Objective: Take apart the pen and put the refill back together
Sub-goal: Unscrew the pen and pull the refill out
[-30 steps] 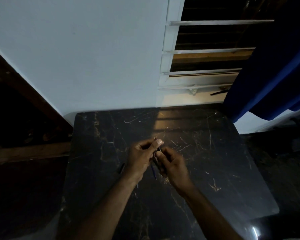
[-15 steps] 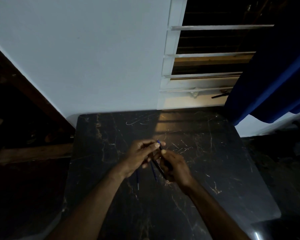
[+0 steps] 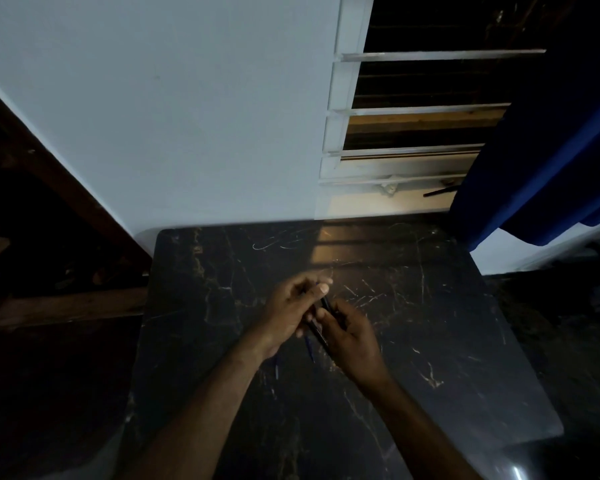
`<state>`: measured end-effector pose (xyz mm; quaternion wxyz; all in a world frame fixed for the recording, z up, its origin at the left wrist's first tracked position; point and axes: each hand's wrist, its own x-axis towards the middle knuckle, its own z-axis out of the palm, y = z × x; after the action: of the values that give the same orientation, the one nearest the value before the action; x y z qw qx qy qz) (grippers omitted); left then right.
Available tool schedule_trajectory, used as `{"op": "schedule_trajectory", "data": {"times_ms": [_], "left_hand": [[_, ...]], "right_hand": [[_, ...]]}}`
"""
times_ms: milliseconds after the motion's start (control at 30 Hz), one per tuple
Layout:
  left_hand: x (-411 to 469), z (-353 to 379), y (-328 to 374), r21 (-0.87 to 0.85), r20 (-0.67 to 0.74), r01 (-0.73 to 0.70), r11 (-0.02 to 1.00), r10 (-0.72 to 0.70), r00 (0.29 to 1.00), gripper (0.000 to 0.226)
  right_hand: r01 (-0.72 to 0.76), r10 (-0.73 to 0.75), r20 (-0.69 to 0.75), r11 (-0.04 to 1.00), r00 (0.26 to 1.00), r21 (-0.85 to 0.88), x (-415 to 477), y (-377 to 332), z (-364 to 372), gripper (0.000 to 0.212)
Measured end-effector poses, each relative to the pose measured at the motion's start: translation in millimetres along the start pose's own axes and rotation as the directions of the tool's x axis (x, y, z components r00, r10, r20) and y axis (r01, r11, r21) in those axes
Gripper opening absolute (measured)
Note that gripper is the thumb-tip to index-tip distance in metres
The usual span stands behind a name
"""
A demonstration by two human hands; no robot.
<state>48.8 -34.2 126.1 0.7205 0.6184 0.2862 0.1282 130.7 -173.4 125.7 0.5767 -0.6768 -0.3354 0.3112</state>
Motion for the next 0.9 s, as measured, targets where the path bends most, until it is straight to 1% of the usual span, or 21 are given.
{"op": "schedule_trajectory", "data": {"times_ms": [33,67,133,167,233,300,367,400,433,467,500,533,567,600,633,700,767,800,833,900], "left_hand": [[0,-3,-1,0.035,0.045,-0.004,0.999,0.002,0.999,0.018],[1,-6,-2,0.078,0.058,-0.009,0.997,0.005,0.998,0.023],[2,-10,-3,0.134,0.024,-0.025,0.991,0.022,0.999,0.028],[3,-10,-2,0.131,-0.009,-0.036,0.991,0.037,0.999,0.029],[5,-6,0,0.083,-0.103,-0.054,0.995,0.063,0.993,0.029],[9,1,2,0.044,-0.202,-0.061,0.997,0.069,0.977,0.032],[12,9,3,0.050,-0.264,-0.081,0.995,0.091,0.960,0.038],[13,10,4,0.057,-0.258,-0.077,0.995,0.089,0.962,0.037],[12,9,6,0.051,-0.207,-0.061,0.997,0.070,0.976,0.033],[11,5,7,0.026,-0.116,-0.037,0.999,0.040,0.992,0.026],[11,1,8,-0.005,-0.017,-0.012,1.000,0.012,1.000,0.022],[11,-5,7,-0.028,0.068,0.018,0.999,-0.016,0.998,0.026],[11,-11,5,-0.041,0.130,0.049,0.998,-0.043,0.991,0.030],[11,-15,3,-0.048,0.161,0.060,0.997,-0.052,0.986,0.032],[12,-17,1,-0.044,0.167,0.049,0.998,-0.041,0.985,0.035],[14,-16,0,0.013,0.109,0.010,1.000,-0.011,0.994,0.038],[15,-9,2,0.044,0.004,-0.029,0.999,0.029,1.000,0.029],[15,-5,2,0.047,-0.048,-0.045,0.998,0.047,0.998,0.022],[17,0,2,0.049,-0.094,-0.062,0.997,0.066,0.993,0.021],[20,10,1,0.068,-0.143,-0.090,0.994,0.099,0.985,0.033]], "right_hand": [[-0.025,0.024,0.022,0.999,0.999,0.031,0,0,-2,0.025],[-0.061,0.059,0.041,0.997,0.997,0.048,-1,-1,-3,0.028],[-0.111,0.110,0.033,0.993,0.993,0.028,-2,-1,-6,0.033],[-0.102,0.102,0.015,0.995,0.995,-0.007,-1,0,-7,0.035],[-0.021,0.018,-0.022,0.994,1.000,-0.103,1,-1,-6,0.035],[0.044,-0.056,-0.060,0.982,0.997,-0.184,2,-2,-2,0.030],[0.054,-0.078,-0.084,0.965,0.993,-0.255,2,-2,1,0.025],[0.047,-0.074,-0.092,0.961,0.993,-0.271,2,-2,1,0.024],[0.028,-0.054,-0.097,0.967,0.994,-0.252,2,-1,1,0.023],[-0.006,-0.011,-0.091,0.983,0.996,-0.185,3,-2,0,0.023],[-0.059,0.053,-0.077,0.995,0.996,-0.077,5,-2,-3,0.023],[-0.127,0.131,-0.047,0.990,0.990,0.068,6,-3,-6,0.024],[-0.197,0.202,-0.003,0.960,0.979,0.197,7,-4,-9,0.023],[-0.240,0.239,0.037,0.932,0.970,0.273,7,-3,-11,0.021],[-0.248,0.243,0.051,0.929,0.969,0.274,7,-1,-12,0.019],[-0.182,0.183,0.012,0.966,0.983,0.186,7,4,-13,0.016],[-0.056,0.060,-0.077,0.997,0.995,0.047,6,6,-10,0.018],[-0.004,0.001,-0.119,1.000,0.993,-0.029,7,7,-8,0.019],[0.032,-0.048,-0.152,0.994,0.987,-0.108,8,8,-5,0.017],[0.085,-0.131,-0.187,0.969,0.974,-0.233,6,10,0,0.014]]}}
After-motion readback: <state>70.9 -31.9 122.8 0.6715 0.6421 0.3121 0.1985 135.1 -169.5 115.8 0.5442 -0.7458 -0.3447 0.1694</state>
